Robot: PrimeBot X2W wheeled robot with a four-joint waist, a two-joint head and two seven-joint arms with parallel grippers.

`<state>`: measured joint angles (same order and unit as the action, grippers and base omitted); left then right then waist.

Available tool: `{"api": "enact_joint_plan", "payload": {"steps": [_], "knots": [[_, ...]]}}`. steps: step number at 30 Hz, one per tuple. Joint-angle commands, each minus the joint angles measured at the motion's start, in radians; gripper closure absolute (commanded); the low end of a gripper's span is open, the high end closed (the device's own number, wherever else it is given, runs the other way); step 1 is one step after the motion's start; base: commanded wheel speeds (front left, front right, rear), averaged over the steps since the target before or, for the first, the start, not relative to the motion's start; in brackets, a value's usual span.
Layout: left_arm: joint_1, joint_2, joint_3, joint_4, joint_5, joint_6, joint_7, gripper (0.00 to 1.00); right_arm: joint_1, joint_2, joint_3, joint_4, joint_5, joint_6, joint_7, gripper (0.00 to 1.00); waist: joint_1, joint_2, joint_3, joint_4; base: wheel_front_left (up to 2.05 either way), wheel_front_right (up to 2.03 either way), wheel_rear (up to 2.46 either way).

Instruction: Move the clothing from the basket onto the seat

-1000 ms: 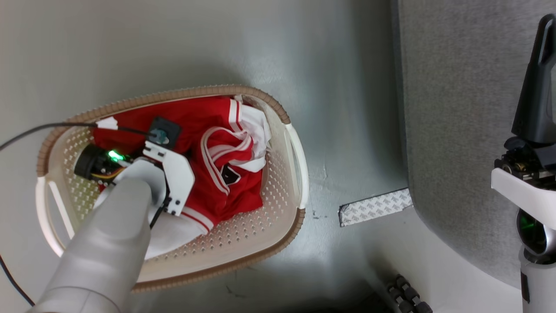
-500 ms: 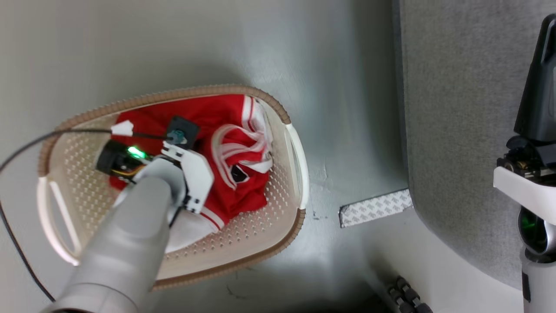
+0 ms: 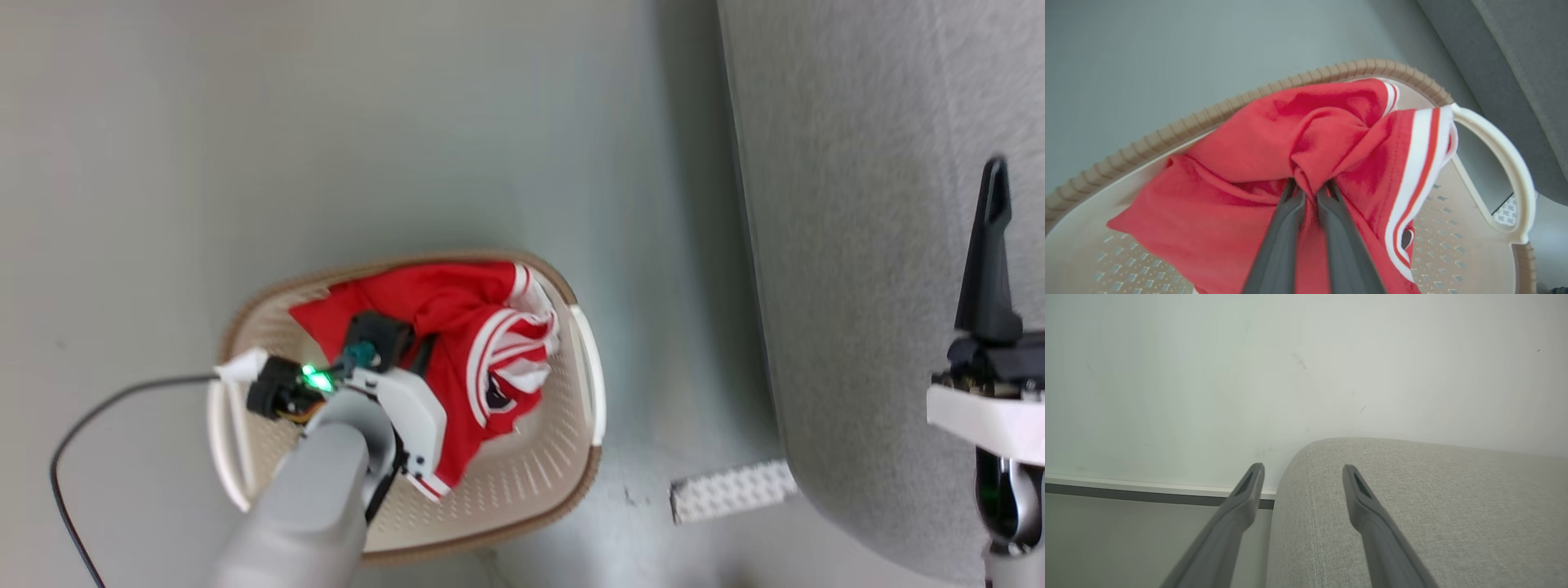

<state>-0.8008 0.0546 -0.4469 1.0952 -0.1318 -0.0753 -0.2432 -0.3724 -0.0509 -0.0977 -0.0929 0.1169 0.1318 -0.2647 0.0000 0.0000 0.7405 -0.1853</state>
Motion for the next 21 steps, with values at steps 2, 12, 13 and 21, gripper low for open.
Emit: {"api": "enact_joint_plan", "payload": {"steps": [2, 12, 13, 21], "knots": [[0.043, 0.000, -0.003, -0.030, -0.021, 0.004, -0.015, 1.00, 0.037, 0.000, -0.015, 0.018, -0.009, -0.002, 0.001, 0.00, 0.0000, 0.0000, -0.127, 0.061, 0.00, 0.00, 0.00], [0.213, -0.002, -0.032, -0.166, -0.108, 0.035, -0.024, 1.00, 0.158, -0.003, -0.031, 0.075, -0.012, -0.002, 0.000, 0.00, 0.0000, 0.0000, -0.327, 0.103, 0.00, 0.00, 0.00], [0.229, -0.002, -0.033, -0.177, -0.110, 0.041, -0.022, 1.00, 0.170, -0.004, -0.032, 0.080, -0.012, -0.002, 0.001, 0.00, 0.0000, 0.0000, -0.346, 0.104, 0.00, 0.00, 0.00], [0.343, -0.001, -0.028, -0.245, -0.138, 0.066, -0.022, 1.00, 0.260, -0.003, -0.031, 0.115, -0.009, -0.002, 0.000, 0.00, 0.0000, 0.0000, -0.454, 0.117, 0.00, 0.00, 0.00]]}}
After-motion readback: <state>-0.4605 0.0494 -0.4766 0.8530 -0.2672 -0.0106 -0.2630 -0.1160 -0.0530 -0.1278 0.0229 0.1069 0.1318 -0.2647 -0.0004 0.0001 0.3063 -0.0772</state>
